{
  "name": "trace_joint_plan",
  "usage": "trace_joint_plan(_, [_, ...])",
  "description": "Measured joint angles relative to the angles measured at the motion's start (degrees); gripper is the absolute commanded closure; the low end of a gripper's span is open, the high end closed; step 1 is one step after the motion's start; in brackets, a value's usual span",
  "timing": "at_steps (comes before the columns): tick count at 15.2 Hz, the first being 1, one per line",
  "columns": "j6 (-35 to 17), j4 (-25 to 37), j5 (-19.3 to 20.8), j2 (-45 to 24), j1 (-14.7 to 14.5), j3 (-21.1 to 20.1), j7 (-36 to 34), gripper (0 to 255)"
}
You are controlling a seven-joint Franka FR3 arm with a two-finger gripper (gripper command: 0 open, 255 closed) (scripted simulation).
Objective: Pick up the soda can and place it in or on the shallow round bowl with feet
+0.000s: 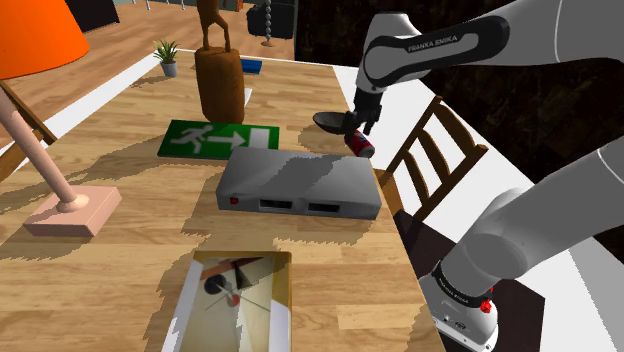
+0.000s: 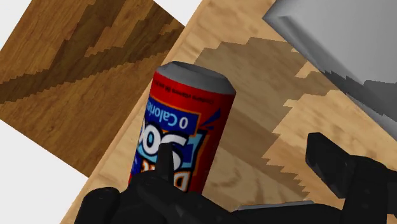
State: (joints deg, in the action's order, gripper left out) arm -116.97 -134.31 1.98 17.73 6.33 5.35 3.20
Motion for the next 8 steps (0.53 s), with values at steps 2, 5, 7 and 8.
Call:
trace_joint_plan(2, [-0.9,0.4,0.5,-1.1,1.7,1.3,-1.2,0])
trace_joint_plan(5, [-2.9,-0.5,0.7,-2.1,2.4,2.0,-1.7,0])
trace_joint_plan(7, [-4.7,-1.5,0.7,-2.9,2.5,2.1,-1.8,0])
trace_joint_plan(8, [-5.5,-1.9,0.7,-3.3,2.5,2.2,-1.7,0])
